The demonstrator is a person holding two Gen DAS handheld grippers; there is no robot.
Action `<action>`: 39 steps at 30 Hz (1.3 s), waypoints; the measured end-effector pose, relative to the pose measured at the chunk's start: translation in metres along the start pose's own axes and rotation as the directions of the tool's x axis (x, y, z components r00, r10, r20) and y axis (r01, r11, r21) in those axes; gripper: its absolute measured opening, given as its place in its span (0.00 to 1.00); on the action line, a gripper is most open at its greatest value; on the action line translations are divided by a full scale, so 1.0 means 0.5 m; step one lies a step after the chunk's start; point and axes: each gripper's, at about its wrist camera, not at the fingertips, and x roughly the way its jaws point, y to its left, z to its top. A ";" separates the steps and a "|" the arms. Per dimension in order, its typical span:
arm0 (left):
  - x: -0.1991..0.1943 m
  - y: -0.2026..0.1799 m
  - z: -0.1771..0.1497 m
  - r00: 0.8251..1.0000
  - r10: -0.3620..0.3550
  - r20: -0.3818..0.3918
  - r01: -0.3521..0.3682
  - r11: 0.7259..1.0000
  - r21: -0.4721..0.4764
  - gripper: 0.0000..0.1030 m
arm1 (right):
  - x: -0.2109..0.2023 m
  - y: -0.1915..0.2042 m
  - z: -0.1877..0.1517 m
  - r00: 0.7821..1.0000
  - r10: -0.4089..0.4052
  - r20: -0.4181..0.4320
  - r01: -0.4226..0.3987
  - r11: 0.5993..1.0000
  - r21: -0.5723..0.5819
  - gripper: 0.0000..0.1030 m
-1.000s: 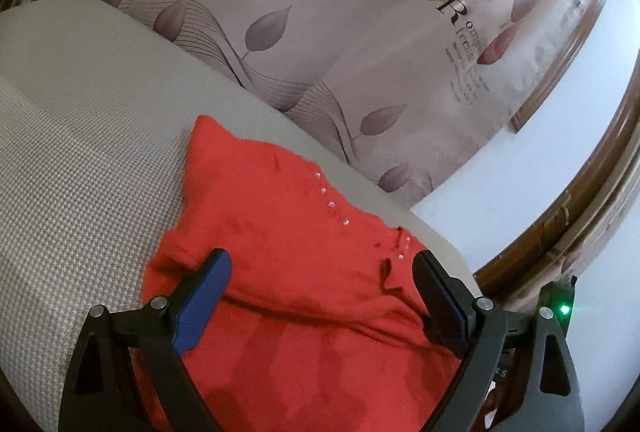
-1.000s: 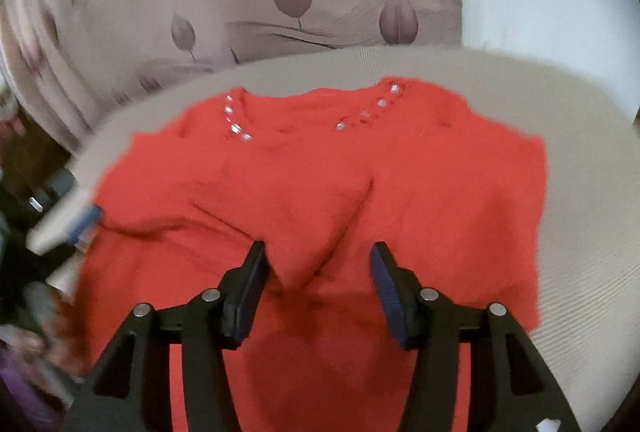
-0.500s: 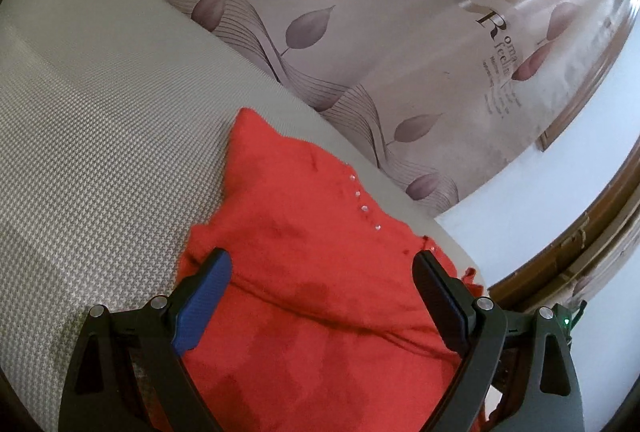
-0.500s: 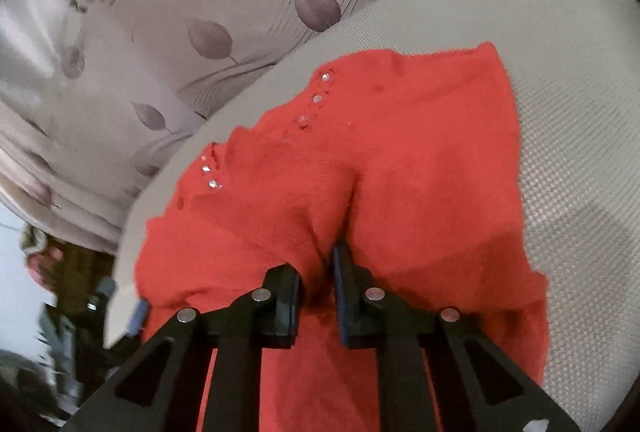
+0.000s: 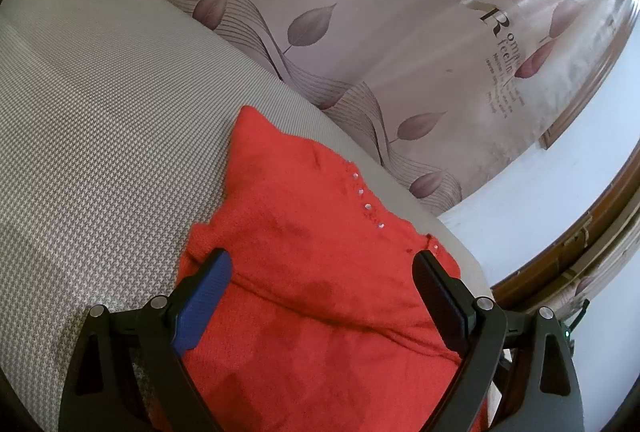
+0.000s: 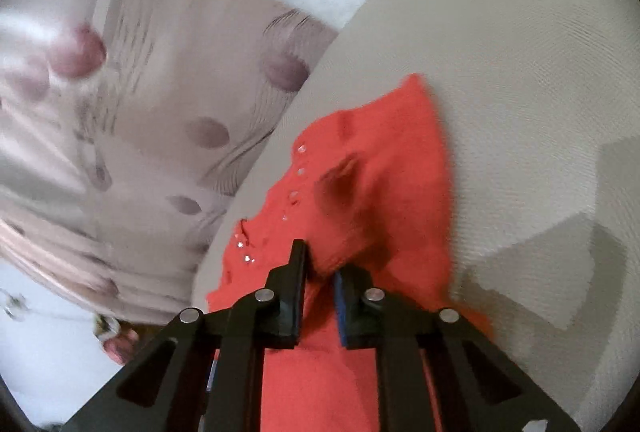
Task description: Fold small clothes
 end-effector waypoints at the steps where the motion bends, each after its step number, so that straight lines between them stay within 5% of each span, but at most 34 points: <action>1: 0.001 0.000 0.000 1.000 0.002 -0.001 -0.002 1.000 0.001 0.89 | -0.009 -0.008 -0.001 1.000 0.011 -0.003 -0.011 1.000 -0.009 0.18; 7: 0.001 0.001 0.001 1.000 0.002 -0.002 -0.002 1.000 0.001 0.89 | 0.008 0.015 0.014 1.000 0.009 -0.026 -0.011 0.997 -0.074 0.28; 8: 0.001 0.001 0.001 1.000 0.002 -0.002 -0.002 1.000 0.001 0.89 | 0.012 0.018 0.015 1.000 -0.012 -0.025 0.010 0.996 -0.090 0.25; 10: 0.001 0.001 0.001 1.000 0.001 0.000 -0.001 1.000 0.001 0.89 | 0.026 0.021 0.019 0.998 -0.046 -0.042 0.041 0.993 -0.113 0.04; 15: 0.003 0.006 -0.001 1.000 0.002 0.000 -0.002 1.000 0.001 0.89 | 0.001 0.042 0.043 0.999 -0.016 0.042 0.023 0.983 -0.180 0.05; 19: 0.004 0.008 0.000 1.000 0.003 -0.004 -0.003 1.000 0.003 0.89 | 0.037 0.019 0.048 0.996 -0.090 -0.004 0.088 0.976 -0.201 0.05; 32: 0.009 0.009 0.002 1.000 0.011 -0.021 -0.011 1.000 0.010 0.89 | 0.064 0.004 0.056 0.990 -0.128 -0.057 0.116 0.978 -0.174 0.04; 35: 0.005 0.000 0.011 0.998 0.011 -0.064 -0.008 0.999 0.053 0.89 | 0.013 -0.003 0.050 0.992 -0.117 -0.040 0.111 0.985 -0.134 0.12; 39: -0.081 -0.031 0.012 0.993 -0.054 -0.105 0.069 0.987 0.148 0.89 | -0.122 0.026 -0.034 0.992 -0.120 -0.047 0.101 0.952 -0.287 0.27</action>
